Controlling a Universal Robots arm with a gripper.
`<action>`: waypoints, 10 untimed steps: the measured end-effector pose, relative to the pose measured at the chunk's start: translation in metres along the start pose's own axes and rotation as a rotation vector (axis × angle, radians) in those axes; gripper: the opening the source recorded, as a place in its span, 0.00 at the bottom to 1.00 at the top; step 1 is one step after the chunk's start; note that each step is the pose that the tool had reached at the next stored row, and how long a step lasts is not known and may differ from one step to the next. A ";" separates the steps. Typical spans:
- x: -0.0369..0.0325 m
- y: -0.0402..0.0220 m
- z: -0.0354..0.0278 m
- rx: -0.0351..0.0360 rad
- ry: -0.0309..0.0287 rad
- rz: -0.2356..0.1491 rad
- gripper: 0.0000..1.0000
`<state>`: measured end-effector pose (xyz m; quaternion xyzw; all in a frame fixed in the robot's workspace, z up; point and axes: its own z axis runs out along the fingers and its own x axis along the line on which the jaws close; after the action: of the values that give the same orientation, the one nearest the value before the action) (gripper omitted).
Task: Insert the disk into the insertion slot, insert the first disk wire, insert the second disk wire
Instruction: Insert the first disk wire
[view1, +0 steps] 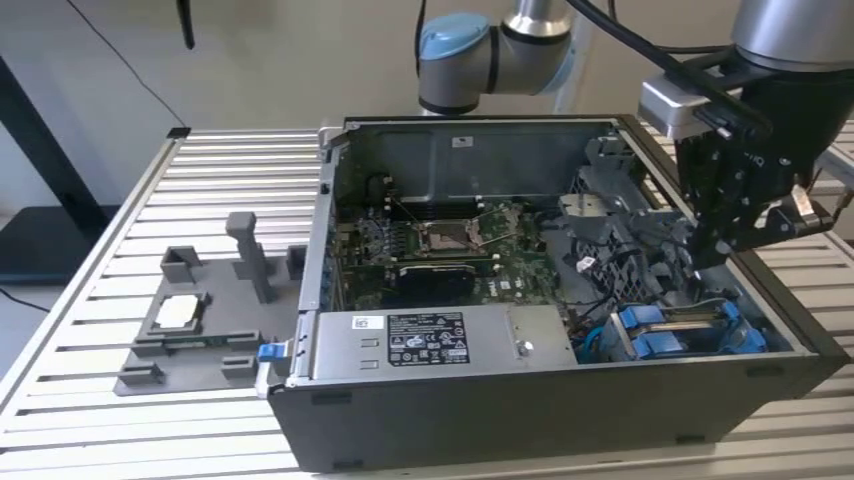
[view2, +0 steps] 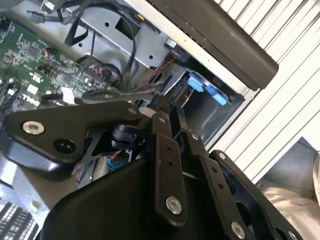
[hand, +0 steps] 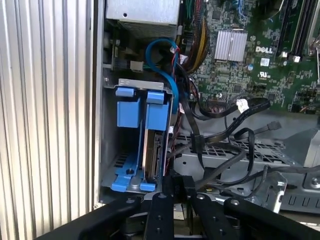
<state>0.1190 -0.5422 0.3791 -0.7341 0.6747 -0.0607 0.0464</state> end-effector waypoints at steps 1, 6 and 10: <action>0.0006 -0.0017 0.0005 -0.0146 -0.0011 0.000 0.20; 0.0046 -0.0113 0.0041 -0.0714 -0.0061 -0.001 0.20; 0.0071 -0.0160 0.0104 -0.0744 -0.0067 0.000 0.20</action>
<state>0.1369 -0.5481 0.3714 -0.7355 0.6763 -0.0331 0.0214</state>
